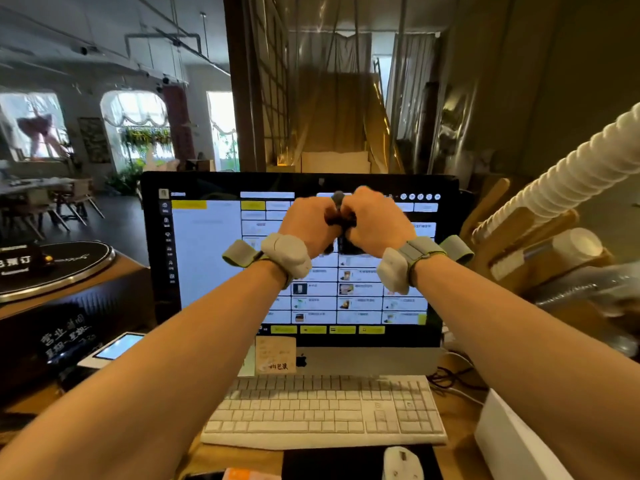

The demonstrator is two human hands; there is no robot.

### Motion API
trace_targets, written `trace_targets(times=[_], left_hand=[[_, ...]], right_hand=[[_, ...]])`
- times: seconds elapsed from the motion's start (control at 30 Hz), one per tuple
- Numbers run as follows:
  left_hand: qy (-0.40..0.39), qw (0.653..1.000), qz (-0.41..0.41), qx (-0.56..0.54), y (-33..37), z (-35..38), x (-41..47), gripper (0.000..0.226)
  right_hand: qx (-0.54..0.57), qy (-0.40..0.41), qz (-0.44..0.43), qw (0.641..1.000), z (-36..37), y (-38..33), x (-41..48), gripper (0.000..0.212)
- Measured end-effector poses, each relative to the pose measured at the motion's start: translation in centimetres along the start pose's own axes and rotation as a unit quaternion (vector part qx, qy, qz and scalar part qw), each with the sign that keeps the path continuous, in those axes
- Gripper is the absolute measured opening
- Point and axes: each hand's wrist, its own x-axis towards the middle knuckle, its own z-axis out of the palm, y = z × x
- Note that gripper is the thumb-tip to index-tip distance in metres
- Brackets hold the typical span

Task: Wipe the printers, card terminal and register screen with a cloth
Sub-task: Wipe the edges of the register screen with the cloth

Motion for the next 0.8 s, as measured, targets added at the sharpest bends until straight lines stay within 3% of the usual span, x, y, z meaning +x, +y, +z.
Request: trace_targets(times=[0.07,0.2,0.33,0.43,0.47,0.57,0.6,0.7,0.8], left_hand=[[0.056,0.997,0.017,-0.041,1.2,0.6,0.6,0.009],[-0.076,0.997,0.022,-0.004,3.4,2.1,1.2,0.009],[0.030,0.996,0.036,-0.074,5.3,3.7,2.1,0.010],[-0.091,0.995,0.030,-0.028,6.8,5.1,2.5,0.009],[-0.095,0.994,0.030,-0.036,7.4,5.6,2.6,0.009],[-0.008,0.994,0.045,-0.095,9.0,6.5,2.9,0.013],[-0.025,0.994,0.054,-0.086,9.5,6.7,3.0,0.011],[-0.146,0.988,0.052,-0.008,10.3,8.0,2.6,0.004],[-0.088,0.995,0.046,-0.016,10.2,7.8,2.3,0.009]], right_hand=[[0.013,0.072,0.027,0.997,-0.6,1.3,-0.4,0.018],[-0.019,-0.063,0.051,0.997,-1.2,2.8,-1.6,0.020],[0.000,0.078,0.093,0.993,-2.3,5.3,-2.8,0.019],[-0.036,-0.029,0.103,0.994,-2.5,6.2,-3.6,0.022],[-0.032,-0.021,0.115,0.993,-2.8,6.8,-4.0,0.021],[-0.008,0.116,0.139,0.983,-3.5,8.6,-4.8,0.017],[-0.018,0.102,0.150,0.983,-3.7,8.9,-5.0,0.018],[-0.044,-0.052,0.194,0.979,-3.4,9.6,-5.6,0.022],[-0.023,0.044,0.204,0.978,-3.0,9.4,-5.7,0.016]])
